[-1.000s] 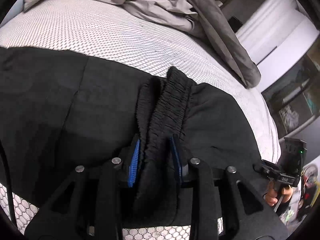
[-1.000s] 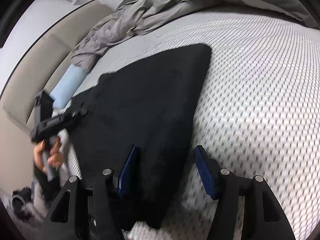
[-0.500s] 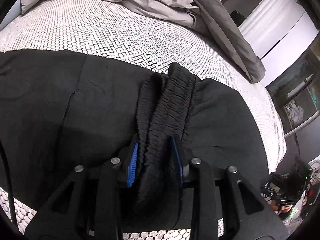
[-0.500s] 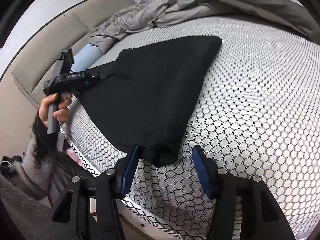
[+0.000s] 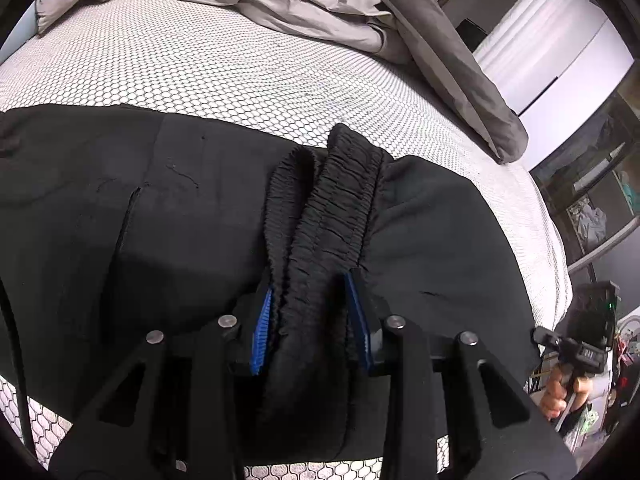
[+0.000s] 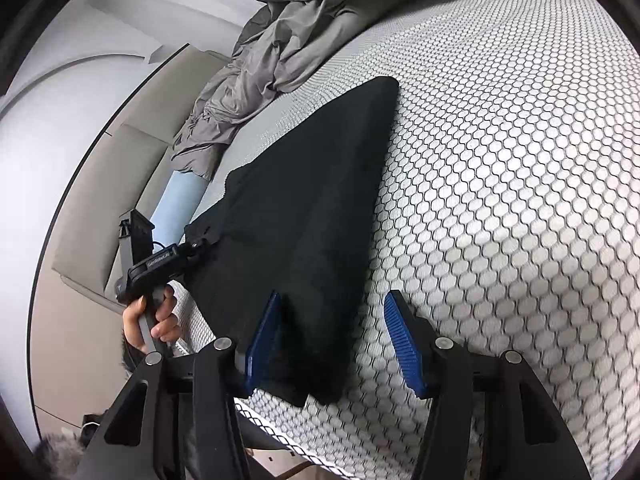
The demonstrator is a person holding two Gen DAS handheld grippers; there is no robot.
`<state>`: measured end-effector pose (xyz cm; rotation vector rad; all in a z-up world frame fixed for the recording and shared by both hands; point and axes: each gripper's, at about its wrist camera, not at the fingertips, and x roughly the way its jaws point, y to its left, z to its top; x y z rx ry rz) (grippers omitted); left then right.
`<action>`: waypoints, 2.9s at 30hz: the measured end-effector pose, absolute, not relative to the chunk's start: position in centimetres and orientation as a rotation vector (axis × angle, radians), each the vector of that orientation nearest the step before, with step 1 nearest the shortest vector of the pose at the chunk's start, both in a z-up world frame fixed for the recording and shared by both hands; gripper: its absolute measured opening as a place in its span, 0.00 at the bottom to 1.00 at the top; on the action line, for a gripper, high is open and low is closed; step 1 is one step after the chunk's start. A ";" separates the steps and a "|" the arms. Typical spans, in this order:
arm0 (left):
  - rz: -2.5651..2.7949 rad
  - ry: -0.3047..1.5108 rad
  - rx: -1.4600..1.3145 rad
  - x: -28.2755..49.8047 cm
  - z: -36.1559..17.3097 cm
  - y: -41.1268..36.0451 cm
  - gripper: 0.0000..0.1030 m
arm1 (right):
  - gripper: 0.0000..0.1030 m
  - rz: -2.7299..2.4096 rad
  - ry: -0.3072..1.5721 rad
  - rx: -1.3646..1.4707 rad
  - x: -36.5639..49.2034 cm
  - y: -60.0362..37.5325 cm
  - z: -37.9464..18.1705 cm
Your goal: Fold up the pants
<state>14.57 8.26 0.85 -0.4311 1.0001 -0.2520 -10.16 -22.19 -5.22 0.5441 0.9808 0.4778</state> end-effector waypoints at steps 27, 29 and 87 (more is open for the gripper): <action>-0.321 0.793 -0.255 11.2 6.9 4.6 0.55 | 0.30 0.409 0.968 0.371 -9.6 -20.9 -4.2; -0.386 0.793 -0.232 11.2 6.9 1.9 0.64 | 0.30 0.410 0.989 0.301 -9.8 -20.0 -4.6; -0.733 0.786 -0.107 6.3 5.3 -10.3 0.87 | 0.24 0.370 1.033 0.354 -3.8 -22.3 -4.3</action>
